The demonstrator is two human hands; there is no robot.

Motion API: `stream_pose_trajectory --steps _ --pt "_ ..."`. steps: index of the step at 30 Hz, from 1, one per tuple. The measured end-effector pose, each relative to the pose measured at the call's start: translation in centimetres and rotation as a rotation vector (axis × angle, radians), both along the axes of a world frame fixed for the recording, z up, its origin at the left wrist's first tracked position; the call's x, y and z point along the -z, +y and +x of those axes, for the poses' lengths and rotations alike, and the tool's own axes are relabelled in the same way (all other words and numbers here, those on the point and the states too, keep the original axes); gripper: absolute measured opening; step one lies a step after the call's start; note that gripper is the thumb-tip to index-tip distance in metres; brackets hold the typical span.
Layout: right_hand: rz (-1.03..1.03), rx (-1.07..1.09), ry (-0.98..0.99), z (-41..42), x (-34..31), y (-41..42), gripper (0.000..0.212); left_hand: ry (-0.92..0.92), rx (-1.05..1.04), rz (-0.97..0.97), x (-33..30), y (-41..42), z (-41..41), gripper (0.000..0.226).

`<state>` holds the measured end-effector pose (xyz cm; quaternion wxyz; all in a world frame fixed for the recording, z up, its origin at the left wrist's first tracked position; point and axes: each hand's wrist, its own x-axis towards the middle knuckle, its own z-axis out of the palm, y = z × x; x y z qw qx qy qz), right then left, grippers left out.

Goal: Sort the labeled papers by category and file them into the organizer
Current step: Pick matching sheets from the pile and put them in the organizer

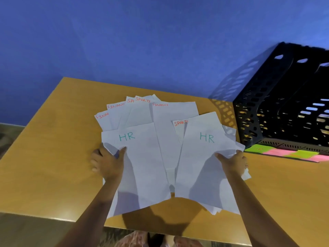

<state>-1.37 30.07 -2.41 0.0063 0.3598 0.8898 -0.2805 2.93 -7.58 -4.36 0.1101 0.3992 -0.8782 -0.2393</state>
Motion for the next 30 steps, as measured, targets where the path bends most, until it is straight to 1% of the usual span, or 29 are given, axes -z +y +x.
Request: stream_pose_trajectory --steps 2,3,5,7,8,11,15,18,23,25,27,30 --pt "-0.018 0.032 0.012 -0.1 0.2 0.4 0.07 0.025 -0.033 0.039 -0.1 -0.6 0.0 0.084" --pt "-0.014 0.033 0.034 -0.1 0.2 0.4 0.057 0.028 -0.052 0.067 -0.2 -1.0 0.0 0.078" --pt "-0.003 0.005 0.118 -0.1 0.3 0.5 0.033 0.041 -0.067 0.105 -0.4 -1.9 0.0 0.056" --pt "-0.003 0.004 0.206 -0.1 0.1 0.9 0.028 0.125 0.003 0.108 -0.4 -2.6 -0.1 0.035" --pt "-0.008 0.018 0.241 -0.3 -0.1 1.1 0.028 0.191 0.055 0.118 -0.4 -2.8 -0.1 0.032" --pt "-0.045 0.052 0.326 -0.9 -0.9 1.4 0.033 0.36 0.162 0.153 -0.9 -3.2 -0.2 0.034" --pt "-0.123 0.014 0.39 -2.6 -2.5 1.2 0.037 0.411 0.235 0.228 -1.4 -3.5 -0.9 0.04" --pt "-0.152 -0.099 0.407 -4.2 -3.7 -0.5 0.032 0.416 0.301 0.294 -1.8 -3.3 -1.8 0.045" --pt "-0.164 -0.386 0.325 -5.6 -3.8 -7.0 0.03 0.385 0.402 0.441 -2.8 -1.8 -3.5 0.042" --pt "-0.139 -0.485 0.249 -5.6 -3.2 -9.4 0.025 0.376 0.399 0.503 -3.1 -1.1 -4.1 0.038" --pt "-0.138 -0.553 0.175 -5.4 -2.6 -11.3 0.02 0.369 0.358 0.599 -3.5 -0.4 -4.5 0.039" --pt "-0.182 -0.538 0.105 -4.9 -1.9 -13.2 0.022 0.332 0.191 0.835 -3.7 0.5 -4.8 0.048"
